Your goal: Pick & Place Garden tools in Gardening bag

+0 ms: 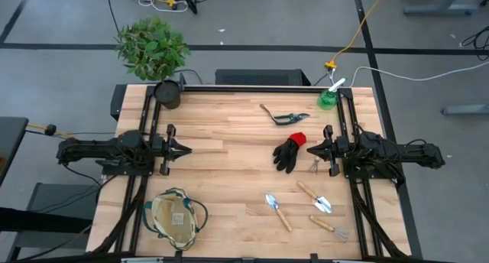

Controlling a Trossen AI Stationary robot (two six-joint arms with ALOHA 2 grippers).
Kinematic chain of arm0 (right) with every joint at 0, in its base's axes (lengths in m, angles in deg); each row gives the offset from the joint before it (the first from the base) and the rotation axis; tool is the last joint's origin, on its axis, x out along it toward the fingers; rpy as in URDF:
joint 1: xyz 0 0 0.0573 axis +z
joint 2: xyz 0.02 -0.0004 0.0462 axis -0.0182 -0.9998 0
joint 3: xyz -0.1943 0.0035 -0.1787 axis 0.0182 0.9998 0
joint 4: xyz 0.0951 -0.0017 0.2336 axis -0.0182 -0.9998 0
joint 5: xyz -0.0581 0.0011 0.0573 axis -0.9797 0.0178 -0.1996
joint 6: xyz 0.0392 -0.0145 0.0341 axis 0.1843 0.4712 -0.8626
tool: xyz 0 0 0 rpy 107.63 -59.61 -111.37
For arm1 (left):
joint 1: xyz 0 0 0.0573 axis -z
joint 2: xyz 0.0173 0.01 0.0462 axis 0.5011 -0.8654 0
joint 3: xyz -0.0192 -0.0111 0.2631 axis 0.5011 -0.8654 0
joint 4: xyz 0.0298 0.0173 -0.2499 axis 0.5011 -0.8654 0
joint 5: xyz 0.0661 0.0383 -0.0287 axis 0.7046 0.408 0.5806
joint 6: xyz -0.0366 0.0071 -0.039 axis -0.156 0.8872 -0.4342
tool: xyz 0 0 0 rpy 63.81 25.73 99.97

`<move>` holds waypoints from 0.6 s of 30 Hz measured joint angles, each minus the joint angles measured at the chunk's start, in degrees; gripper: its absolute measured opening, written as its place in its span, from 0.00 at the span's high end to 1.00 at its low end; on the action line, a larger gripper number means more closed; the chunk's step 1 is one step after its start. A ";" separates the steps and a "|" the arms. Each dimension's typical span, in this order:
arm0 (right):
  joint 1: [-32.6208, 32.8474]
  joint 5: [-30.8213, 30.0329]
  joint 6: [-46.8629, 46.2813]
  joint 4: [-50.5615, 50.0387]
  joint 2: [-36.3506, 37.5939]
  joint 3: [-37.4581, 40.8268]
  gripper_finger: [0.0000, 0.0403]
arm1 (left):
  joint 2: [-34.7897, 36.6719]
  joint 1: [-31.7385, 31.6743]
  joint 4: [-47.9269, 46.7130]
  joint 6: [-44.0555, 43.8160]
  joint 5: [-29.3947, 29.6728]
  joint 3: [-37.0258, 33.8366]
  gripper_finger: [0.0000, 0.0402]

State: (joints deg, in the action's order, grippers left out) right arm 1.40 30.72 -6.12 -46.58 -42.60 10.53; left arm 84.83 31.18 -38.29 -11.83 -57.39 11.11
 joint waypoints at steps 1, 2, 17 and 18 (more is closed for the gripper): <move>0.00 0.00 -0.02 0.00 0.00 0.02 0.96 | 0.01 -0.01 0.01 -0.01 -0.01 -0.02 0.92; -0.01 -0.06 0.00 -0.01 0.00 0.02 0.96 | 0.00 0.00 0.00 0.00 0.00 0.00 0.92; -0.02 -4.05 1.26 -0.02 0.00 0.00 0.96 | 0.01 -0.01 0.01 0.00 0.00 0.00 0.92; -0.01 -4.05 2.51 -0.02 0.00 0.00 0.96 | 0.02 -0.01 0.00 0.00 -0.02 -0.02 0.92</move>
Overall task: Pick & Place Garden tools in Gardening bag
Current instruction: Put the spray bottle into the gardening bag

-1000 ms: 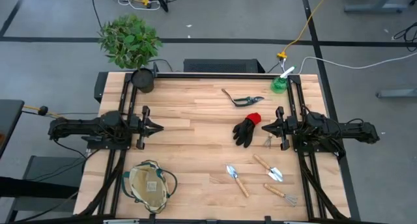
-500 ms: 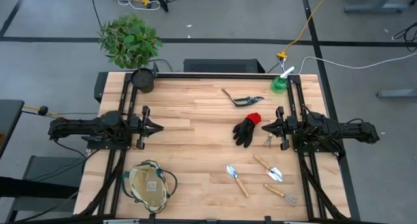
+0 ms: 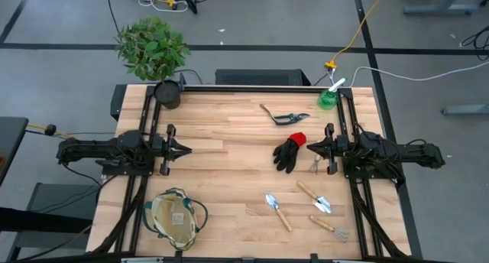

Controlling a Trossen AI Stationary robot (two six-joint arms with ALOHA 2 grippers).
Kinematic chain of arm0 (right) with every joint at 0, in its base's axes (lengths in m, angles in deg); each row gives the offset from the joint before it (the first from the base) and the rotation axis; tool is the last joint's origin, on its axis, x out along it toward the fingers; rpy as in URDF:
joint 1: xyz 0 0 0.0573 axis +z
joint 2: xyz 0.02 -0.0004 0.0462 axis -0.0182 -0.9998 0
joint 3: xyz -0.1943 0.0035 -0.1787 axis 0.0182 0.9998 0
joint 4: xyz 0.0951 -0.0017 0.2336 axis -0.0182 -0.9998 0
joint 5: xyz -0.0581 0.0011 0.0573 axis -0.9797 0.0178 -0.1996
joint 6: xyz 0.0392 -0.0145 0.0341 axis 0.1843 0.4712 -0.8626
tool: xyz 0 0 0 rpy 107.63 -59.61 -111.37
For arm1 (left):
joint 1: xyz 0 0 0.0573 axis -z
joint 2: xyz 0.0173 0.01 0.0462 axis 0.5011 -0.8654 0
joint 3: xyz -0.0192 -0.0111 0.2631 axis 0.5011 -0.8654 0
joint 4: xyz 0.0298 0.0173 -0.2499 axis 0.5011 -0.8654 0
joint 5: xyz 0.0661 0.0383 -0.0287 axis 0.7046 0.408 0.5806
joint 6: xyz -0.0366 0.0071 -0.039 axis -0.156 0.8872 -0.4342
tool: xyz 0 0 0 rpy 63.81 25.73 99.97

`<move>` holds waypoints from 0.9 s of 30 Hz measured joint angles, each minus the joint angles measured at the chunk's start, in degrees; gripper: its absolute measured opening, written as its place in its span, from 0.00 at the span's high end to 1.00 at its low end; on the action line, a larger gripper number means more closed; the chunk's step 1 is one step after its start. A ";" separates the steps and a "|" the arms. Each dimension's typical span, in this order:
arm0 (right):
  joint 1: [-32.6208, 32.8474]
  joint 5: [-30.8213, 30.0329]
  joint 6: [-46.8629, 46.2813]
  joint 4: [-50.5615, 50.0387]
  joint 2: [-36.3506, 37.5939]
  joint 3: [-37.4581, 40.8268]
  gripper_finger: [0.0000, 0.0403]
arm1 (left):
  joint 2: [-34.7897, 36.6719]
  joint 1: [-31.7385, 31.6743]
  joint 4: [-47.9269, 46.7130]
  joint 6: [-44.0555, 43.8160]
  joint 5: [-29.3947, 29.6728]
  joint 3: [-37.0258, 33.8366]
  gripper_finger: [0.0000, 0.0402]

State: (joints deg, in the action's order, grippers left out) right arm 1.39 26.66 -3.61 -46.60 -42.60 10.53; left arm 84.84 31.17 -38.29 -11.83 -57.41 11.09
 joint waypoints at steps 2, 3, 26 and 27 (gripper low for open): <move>0.01 -0.01 2.24 0.00 0.00 0.01 0.96 | -0.01 0.01 0.00 0.00 -0.01 0.00 0.92; -0.01 -0.01 3.04 0.02 0.00 0.02 0.96 | -0.02 -0.01 0.00 0.00 -0.01 0.02 0.92; -0.01 1.25 2.93 4.31 0.00 0.02 0.96 | 0.00 0.01 0.01 0.00 0.02 0.01 0.92; -0.01 1.23 2.88 4.50 0.00 0.02 0.96 | -0.02 0.00 0.02 -0.01 0.00 0.01 0.92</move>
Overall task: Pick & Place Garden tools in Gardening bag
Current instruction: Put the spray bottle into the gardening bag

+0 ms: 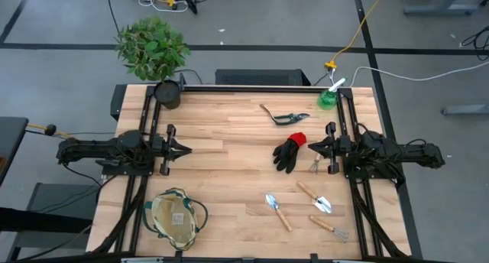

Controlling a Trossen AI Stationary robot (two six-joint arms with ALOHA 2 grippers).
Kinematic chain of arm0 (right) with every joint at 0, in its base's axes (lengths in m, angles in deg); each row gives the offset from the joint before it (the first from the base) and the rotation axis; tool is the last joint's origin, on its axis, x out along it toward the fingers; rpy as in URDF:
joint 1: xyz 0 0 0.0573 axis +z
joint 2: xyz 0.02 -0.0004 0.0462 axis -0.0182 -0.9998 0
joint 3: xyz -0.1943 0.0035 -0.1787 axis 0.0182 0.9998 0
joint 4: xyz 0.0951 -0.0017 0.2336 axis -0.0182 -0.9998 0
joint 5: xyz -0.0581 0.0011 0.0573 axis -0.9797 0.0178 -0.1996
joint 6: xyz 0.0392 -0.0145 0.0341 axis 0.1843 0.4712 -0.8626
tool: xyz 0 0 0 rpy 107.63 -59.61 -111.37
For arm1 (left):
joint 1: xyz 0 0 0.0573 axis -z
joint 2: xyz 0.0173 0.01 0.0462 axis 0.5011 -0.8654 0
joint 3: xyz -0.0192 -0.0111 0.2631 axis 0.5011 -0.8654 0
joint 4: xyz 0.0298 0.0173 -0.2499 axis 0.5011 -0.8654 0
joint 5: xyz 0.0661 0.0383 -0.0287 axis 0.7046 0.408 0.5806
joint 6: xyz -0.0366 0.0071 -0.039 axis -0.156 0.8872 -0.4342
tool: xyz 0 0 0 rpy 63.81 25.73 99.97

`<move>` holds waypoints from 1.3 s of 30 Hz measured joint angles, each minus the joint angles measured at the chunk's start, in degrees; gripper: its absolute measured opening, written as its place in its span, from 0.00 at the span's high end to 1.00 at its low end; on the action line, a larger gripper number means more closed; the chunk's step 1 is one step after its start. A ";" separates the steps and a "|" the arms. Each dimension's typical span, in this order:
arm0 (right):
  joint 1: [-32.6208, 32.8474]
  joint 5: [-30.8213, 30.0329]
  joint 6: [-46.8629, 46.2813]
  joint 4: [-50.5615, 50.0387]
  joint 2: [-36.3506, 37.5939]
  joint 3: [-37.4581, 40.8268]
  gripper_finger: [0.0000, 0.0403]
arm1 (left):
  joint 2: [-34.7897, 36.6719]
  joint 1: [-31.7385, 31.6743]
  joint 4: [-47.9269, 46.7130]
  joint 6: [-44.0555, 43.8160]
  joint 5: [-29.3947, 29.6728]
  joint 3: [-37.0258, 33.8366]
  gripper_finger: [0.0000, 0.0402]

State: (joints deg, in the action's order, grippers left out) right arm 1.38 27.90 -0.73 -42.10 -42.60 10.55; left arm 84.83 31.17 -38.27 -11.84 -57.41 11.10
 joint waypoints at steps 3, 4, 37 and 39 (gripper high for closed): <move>0.01 0.02 -0.06 1.69 0.00 0.00 0.96 | 0.00 0.00 -0.01 0.01 0.01 -0.01 0.92; 0.01 0.02 -0.06 2.36 0.00 0.00 0.96 | 0.01 0.01 0.00 0.00 0.02 -0.01 0.92; 0.02 -4.71 -7.61 -12.47 -9.62 -24.52 1.00 | 0.01 0.00 -0.02 0.01 0.00 0.01 0.92; 0.02 -4.68 -7.62 -14.40 -11.35 -27.33 1.00 | 0.01 0.00 -0.02 0.01 0.00 0.00 0.92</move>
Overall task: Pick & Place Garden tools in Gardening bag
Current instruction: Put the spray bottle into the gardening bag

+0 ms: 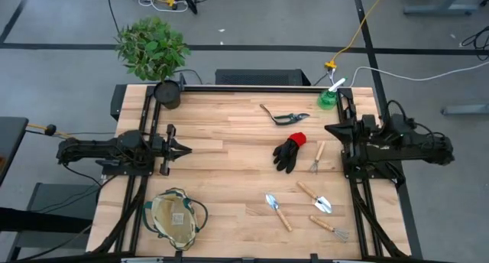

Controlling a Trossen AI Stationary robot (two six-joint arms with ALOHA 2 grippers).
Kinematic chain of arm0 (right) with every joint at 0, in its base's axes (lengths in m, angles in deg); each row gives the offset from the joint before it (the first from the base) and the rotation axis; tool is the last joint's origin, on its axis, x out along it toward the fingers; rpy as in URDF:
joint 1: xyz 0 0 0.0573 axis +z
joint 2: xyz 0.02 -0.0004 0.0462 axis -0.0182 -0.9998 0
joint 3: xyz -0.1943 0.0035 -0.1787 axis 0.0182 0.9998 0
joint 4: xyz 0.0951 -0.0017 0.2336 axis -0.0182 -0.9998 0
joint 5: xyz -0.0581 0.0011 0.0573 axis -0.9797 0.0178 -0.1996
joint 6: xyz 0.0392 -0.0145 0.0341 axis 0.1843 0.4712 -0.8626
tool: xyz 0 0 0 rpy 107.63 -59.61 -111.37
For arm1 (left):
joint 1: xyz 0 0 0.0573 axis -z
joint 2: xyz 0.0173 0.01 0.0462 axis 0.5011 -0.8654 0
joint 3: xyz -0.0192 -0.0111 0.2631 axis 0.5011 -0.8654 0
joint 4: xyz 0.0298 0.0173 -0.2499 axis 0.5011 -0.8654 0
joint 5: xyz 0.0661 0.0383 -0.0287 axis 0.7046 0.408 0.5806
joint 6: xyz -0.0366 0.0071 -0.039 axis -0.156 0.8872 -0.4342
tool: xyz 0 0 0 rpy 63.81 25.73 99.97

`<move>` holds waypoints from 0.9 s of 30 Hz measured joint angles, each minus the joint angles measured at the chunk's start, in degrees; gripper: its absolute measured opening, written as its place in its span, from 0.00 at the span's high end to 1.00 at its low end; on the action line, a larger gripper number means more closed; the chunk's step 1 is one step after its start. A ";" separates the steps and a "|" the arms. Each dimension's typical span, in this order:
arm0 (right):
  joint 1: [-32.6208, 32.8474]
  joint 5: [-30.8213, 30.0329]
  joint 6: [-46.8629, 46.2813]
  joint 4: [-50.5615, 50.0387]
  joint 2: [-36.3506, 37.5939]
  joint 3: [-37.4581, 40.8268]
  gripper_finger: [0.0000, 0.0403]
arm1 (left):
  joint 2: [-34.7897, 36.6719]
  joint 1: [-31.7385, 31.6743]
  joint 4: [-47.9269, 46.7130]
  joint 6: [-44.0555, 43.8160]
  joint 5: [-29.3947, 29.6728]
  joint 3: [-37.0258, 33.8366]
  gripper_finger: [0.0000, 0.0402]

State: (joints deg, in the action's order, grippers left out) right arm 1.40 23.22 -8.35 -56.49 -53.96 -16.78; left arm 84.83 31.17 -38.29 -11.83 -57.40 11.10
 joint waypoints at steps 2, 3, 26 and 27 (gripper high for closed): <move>0.00 0.00 0.00 -2.19 -1.65 -2.92 1.00 | 0.00 0.00 0.01 0.00 0.00 0.00 0.92; 0.00 0.01 -0.02 -3.05 -2.52 -4.34 1.00 | 0.02 0.00 0.01 0.00 0.00 0.01 0.92; 0.00 2.16 -4.52 -14.82 -15.33 -28.03 1.00 | 0.00 0.00 0.02 0.00 0.01 0.01 0.92; 0.00 2.14 -4.49 -15.02 -15.49 -28.03 1.00 | -0.01 0.00 0.00 0.00 0.01 0.01 0.92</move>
State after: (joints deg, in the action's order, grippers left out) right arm 1.40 25.36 -12.84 -71.51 -69.45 -44.81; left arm 84.83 31.18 -38.29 -11.83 -57.39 11.11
